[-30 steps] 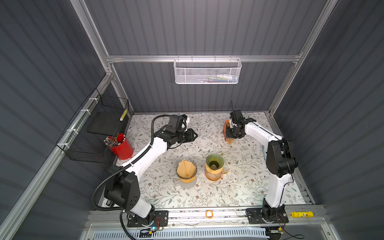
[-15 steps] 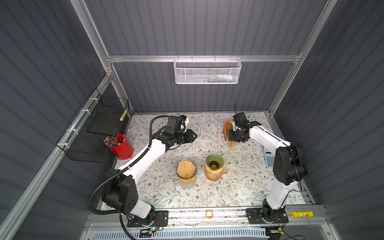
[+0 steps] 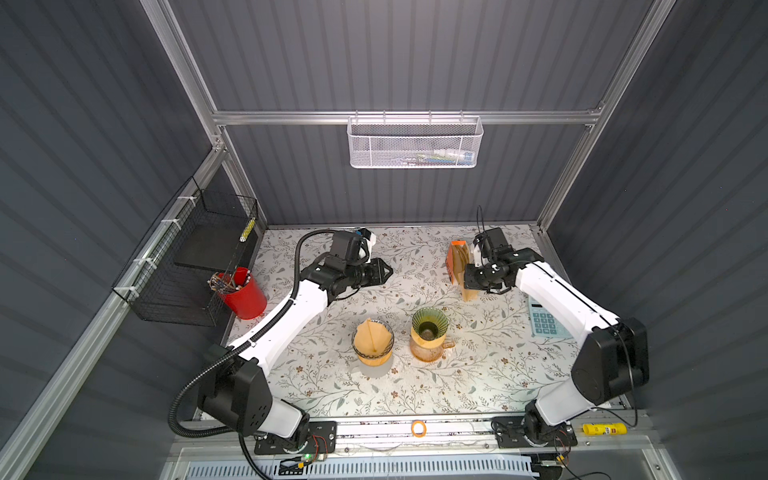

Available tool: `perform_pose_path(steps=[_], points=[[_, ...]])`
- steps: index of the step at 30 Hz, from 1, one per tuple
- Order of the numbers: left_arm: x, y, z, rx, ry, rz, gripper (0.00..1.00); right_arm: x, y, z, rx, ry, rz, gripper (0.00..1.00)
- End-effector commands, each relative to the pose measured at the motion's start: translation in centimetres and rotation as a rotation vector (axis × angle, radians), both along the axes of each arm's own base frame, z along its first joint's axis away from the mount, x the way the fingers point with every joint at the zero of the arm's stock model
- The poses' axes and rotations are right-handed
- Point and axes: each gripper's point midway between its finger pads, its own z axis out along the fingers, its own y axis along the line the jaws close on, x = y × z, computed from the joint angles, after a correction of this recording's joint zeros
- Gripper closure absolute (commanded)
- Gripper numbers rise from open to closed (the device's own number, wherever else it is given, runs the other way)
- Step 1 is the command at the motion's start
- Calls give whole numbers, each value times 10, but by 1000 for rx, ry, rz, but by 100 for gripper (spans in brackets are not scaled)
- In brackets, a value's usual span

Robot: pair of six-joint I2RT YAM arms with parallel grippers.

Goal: Place the coffee filter in the dripper
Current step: 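Pinch one paper filter with the right gripper and pull it out, then carry the filter with the right gripper over the green dripper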

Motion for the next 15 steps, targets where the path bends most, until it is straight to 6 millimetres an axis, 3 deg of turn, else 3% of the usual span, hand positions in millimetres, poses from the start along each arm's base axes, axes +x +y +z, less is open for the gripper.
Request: perform_pose_path(steps=[1,8,15], points=[[-7,13,13,48,-10,1,68,-34,3,24,26,22,57,99],[-20,26,13,115,11,6,68,-91,9,70,54,45,161,99],[-33,32,17,137,21,-10,68,-136,23,100,42,69,269,99]])
